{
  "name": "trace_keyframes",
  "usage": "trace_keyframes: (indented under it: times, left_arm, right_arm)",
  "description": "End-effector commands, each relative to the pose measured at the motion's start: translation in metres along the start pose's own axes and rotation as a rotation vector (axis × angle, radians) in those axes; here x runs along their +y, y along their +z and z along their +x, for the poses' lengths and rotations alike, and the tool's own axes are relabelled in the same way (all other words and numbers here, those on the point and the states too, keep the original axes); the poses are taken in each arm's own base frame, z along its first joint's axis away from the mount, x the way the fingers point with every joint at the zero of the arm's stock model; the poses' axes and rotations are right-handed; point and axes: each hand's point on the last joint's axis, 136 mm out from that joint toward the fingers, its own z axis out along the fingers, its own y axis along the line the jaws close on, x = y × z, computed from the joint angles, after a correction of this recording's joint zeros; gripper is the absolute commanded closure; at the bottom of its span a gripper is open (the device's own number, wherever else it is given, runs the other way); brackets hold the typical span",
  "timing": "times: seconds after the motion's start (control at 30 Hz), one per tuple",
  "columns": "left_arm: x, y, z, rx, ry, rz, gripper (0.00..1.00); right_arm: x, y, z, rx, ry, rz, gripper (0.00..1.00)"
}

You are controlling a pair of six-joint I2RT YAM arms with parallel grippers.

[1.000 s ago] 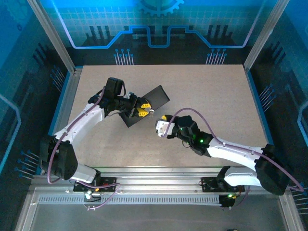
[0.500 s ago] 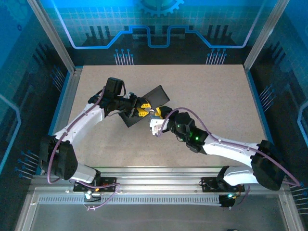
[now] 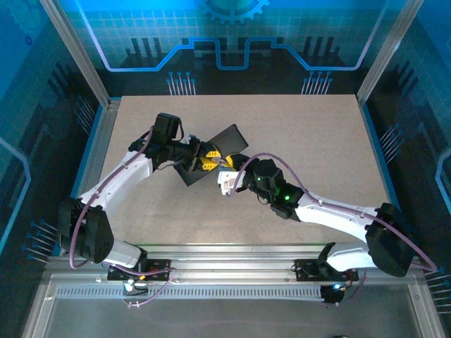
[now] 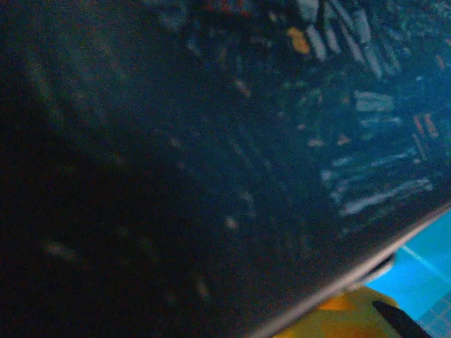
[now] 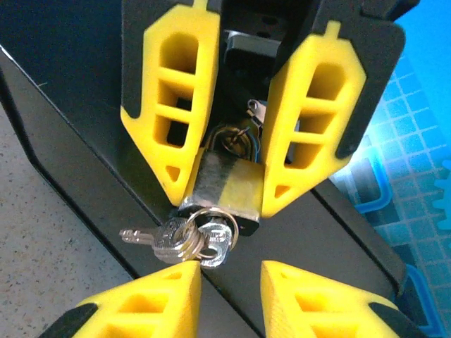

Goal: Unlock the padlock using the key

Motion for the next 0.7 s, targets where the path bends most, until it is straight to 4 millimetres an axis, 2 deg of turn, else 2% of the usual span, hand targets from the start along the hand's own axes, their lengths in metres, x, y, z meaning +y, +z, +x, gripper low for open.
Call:
trace_keyframes:
  times: [0.0, 0.13, 0.3, 0.67]
  left_arm:
    - [-0.038, -0.014, 0.019, 0.055, 0.127, 0.109, 1.0]
    - [-0.039, -0.013, 0.018, 0.057, 0.123, 0.111, 1.0]
    - [-0.04, -0.014, 0.018, 0.056, 0.12, 0.115, 1.0]
    - [-0.041, -0.016, 0.021, 0.053, 0.12, 0.115, 1.0]
  right_arm:
    - [-0.027, -0.014, -0.002, -0.032, 0.091, 0.034, 0.71]
    - [-0.021, -0.011, 0.01, 0.017, 0.037, 0.02, 0.71]
    - [-0.018, 0.0, 0.011, 0.029, 0.002, 0.02, 0.71]
    - [-0.016, 0.013, -0.011, -0.013, -0.017, 0.014, 0.71]
